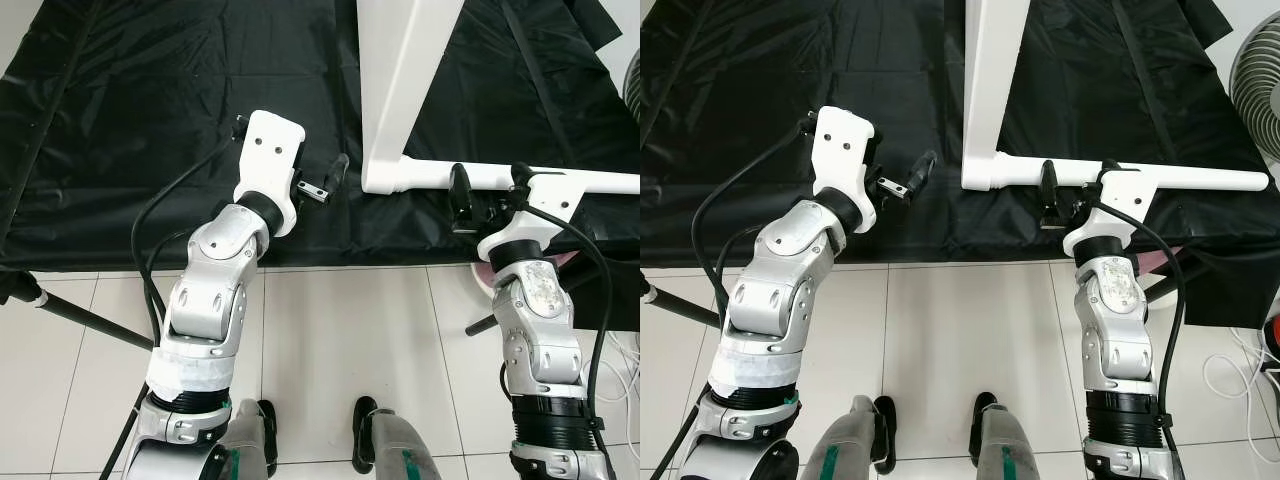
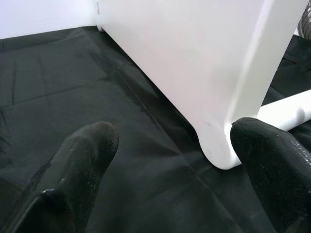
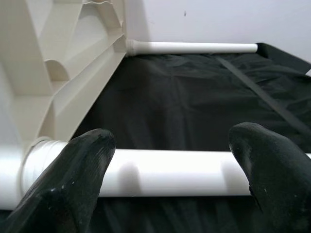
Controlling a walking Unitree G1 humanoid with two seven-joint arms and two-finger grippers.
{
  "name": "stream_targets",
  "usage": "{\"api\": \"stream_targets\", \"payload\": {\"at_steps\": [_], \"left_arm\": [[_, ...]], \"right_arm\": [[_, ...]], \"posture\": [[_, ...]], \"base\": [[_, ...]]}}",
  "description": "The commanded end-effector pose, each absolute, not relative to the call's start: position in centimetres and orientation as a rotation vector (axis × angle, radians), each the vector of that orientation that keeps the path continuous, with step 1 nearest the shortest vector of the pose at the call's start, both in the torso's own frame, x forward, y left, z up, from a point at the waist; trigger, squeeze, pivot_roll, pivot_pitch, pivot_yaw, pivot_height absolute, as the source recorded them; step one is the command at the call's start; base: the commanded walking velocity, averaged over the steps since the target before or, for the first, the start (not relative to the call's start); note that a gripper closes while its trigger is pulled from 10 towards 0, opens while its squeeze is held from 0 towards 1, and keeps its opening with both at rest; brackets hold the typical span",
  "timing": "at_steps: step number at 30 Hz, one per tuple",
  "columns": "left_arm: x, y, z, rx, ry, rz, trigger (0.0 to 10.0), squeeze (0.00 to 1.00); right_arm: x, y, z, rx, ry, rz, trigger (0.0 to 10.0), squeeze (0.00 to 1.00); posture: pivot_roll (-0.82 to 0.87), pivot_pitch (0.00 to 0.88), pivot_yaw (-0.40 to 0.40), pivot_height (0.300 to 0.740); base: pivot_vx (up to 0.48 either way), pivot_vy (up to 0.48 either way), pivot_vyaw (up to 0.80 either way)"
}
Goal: Building children table
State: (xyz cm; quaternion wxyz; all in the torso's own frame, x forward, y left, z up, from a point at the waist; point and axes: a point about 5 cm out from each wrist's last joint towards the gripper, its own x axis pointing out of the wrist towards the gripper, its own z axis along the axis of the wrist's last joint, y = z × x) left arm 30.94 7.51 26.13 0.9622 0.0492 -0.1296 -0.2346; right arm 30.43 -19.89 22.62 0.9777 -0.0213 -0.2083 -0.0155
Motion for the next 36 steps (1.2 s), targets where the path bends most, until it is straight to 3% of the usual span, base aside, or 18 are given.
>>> {"api": "stream_targets", "payload": {"at_steps": [1, 14, 26, 36], "left_arm": [[31.2, 8.1, 25.7, 0.113, -0.256, -0.403, 10.0, 0.00], [32.1, 9.2, 26.4, 0.100, -0.286, -0.365, 10.0, 0.00], [32.5, 9.1, 26.3, 0.120, -0.297, -0.355, 10.0, 0.00], [32.9, 10.5, 25.0, 0.082, -0.283, -0.296, 10.0, 0.00]], "right_arm": [[30.7, -20.5, 22.9, -0.054, -0.431, -0.072, 10.0, 0.00], [32.6, -20.1, 24.3, -0.041, -0.466, -0.102, 10.0, 0.00], [32.6, -20.1, 24.0, -0.059, -0.464, -0.104, 10.0, 0.00], [32.8, -19.0, 23.4, -0.105, -0.457, -0.045, 10.0, 0.00]], "posture": [[0.01, 0.211, 0.030, 0.740], [0.00, 0.206, 0.025, 0.740], [-0.02, 0.200, 0.021, 0.740], [-0.05, 0.108, 0.025, 0.740]], "base": [[0.000, 0.000, 0.00], [0.000, 0.000, 0.00], [0.000, 0.000, 0.00], [0.000, 0.000, 0.00]]}}
